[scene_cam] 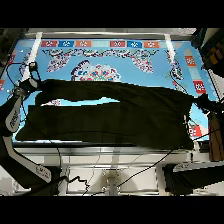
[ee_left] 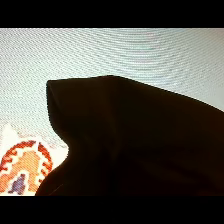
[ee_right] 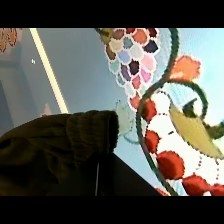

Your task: Fold the clothes and pants, and hang the long-sleeved shirts on hangers.

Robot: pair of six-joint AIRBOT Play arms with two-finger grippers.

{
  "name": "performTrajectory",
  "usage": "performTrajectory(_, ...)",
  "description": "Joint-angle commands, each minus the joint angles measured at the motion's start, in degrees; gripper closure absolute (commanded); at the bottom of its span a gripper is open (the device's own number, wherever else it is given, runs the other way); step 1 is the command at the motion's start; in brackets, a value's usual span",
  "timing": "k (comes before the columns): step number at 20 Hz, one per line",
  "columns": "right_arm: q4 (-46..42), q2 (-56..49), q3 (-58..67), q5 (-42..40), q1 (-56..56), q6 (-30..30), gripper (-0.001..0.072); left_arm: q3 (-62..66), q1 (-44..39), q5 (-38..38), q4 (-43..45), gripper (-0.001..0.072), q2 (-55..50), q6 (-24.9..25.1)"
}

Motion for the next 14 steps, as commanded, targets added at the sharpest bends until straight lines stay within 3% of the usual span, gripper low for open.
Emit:
performTrajectory(1,0.22,0.0,-0.02,0.09,0.02,0.0,0.0685,0.13,-0.17,4.83,0.04,0.0693,2.95,-0.02)
performTrajectory(5,1.6,0.02,2.34,0.46,0.04,0.02,0.0685,0.15,-0.17,21.75,0.02,0.0695,11.41,-0.02)
performTrajectory(8,3.85,0.02,6.34,1.51,0.11,0.02,0.0685,1.31,-0.17,28.92,0.02,0.0695,15.93,-0.02)
performTrajectory(11,4.46,0.02,9.75,1.55,1.42,0.04,0.0685,2.64,-0.17,27.98,0.04,0.0694,19.04,-0.02)
performTrajectory(14,4.42,0.02,11.47,-0.07,3.52,0.04,0.0685,2.64,1.09,12.61,0.09,0.0694,22.14,0.63)
